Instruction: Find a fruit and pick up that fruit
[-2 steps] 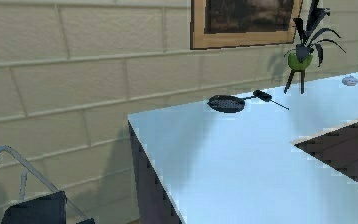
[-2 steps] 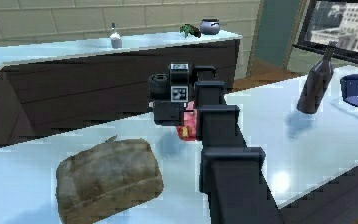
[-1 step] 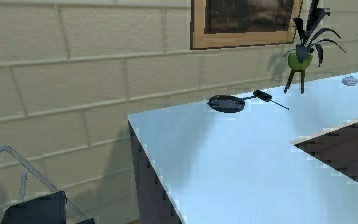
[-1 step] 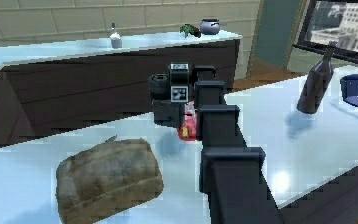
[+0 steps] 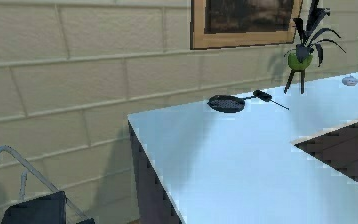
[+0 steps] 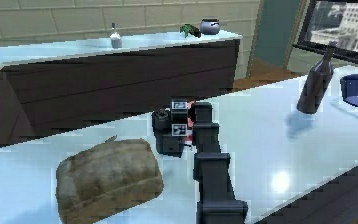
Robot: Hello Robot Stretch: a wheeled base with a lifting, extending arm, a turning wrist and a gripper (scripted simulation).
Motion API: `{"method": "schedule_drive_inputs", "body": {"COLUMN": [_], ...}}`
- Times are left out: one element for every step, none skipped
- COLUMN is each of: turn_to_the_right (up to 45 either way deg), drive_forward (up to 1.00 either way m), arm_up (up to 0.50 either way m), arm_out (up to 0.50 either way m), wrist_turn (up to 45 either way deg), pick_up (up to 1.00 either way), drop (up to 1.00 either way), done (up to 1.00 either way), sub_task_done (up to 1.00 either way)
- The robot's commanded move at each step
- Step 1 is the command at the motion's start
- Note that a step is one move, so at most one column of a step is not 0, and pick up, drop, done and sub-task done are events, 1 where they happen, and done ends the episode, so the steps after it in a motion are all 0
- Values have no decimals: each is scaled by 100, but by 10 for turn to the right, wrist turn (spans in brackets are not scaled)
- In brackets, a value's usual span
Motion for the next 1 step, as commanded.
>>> {"method": "schedule_drive_inputs", "body": {"turn_to_the_right": [0], "drive_forward": [0], "arm_up": [0], "arm_out": [0], "wrist_turn": [0], "pick_up": [100], "drop": [0], "done": [0], "sub_task_done": [0]}}
